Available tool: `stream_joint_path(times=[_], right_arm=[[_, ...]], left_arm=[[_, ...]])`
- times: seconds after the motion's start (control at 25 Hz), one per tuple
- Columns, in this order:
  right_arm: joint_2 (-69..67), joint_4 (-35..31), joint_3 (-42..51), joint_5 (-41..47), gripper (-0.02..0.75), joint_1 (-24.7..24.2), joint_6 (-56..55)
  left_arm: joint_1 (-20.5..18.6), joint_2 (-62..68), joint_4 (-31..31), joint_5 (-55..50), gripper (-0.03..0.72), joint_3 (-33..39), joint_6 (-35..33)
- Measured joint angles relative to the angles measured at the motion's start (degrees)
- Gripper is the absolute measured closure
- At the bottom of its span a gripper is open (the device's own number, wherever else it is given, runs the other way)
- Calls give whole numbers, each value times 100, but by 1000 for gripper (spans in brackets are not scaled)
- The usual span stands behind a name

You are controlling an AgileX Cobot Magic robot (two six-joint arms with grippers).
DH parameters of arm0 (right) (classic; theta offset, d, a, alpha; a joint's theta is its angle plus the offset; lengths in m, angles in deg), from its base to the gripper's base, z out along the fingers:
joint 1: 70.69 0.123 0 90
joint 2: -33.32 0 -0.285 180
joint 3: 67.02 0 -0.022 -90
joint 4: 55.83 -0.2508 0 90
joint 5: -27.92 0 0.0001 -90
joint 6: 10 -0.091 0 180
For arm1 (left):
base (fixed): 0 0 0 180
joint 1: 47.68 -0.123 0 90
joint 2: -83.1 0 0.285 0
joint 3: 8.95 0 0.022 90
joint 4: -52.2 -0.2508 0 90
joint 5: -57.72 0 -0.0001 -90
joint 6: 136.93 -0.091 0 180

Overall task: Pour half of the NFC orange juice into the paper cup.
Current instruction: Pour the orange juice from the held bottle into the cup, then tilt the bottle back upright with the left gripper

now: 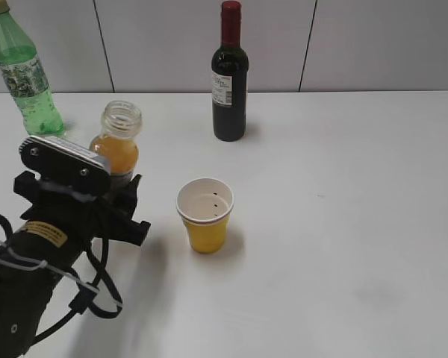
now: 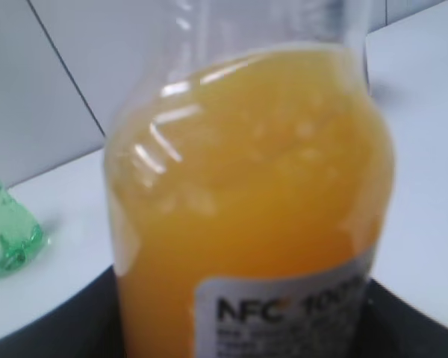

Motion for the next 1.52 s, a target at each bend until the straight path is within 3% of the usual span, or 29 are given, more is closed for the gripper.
stream_joint_path(times=[1.52], right_arm=[[0, 0, 0, 0, 210, 0, -6]], left_arm=[[0, 0, 333, -190, 222, -483, -3797]])
